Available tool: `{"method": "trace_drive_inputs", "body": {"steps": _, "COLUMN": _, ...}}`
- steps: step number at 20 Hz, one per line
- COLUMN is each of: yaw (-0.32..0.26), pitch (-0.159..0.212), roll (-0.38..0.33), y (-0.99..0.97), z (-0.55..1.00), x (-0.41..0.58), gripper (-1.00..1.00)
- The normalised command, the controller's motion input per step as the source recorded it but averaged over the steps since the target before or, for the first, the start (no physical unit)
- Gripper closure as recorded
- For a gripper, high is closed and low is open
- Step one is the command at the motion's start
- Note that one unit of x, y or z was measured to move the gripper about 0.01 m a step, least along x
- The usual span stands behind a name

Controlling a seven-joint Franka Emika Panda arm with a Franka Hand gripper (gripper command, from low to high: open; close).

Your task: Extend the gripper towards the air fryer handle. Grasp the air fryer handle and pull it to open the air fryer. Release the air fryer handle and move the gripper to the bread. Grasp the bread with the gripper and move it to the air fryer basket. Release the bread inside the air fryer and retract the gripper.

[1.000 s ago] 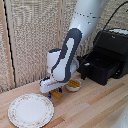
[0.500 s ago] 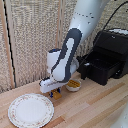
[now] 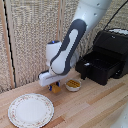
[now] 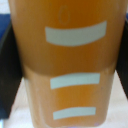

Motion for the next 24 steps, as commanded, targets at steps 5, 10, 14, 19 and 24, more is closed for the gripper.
{"method": "trace_drive_inputs", "body": {"steps": 5, "yaw": -0.076, "pitch": 0.001, "roll": -0.025, "y": 0.22, "z": 0.84, "x": 0.399, "gripper": 1.0}}
{"method": "trace_drive_inputs", "body": {"steps": 10, "yaw": -0.243, "pitch": 0.011, "roll": -0.067, "y": 0.0, "z": 0.64, "x": 0.428, "gripper": 1.0}}
{"method": "trace_drive_inputs", "body": {"steps": 14, "yaw": -0.332, "pitch": 0.027, "roll": -0.059, "y": -0.02, "z": 0.56, "x": 0.269, "gripper": 1.0}}
{"method": "trace_drive_inputs", "body": {"steps": 19, "yaw": -0.313, "pitch": 0.082, "roll": -0.022, "y": -0.16, "z": 0.69, "x": 0.266, "gripper": 1.0}}
{"method": "trace_drive_inputs", "body": {"steps": 24, "yaw": -0.23, "pitch": 0.099, "roll": -0.003, "y": -0.41, "z": 0.76, "x": 0.334, "gripper": 1.0}}
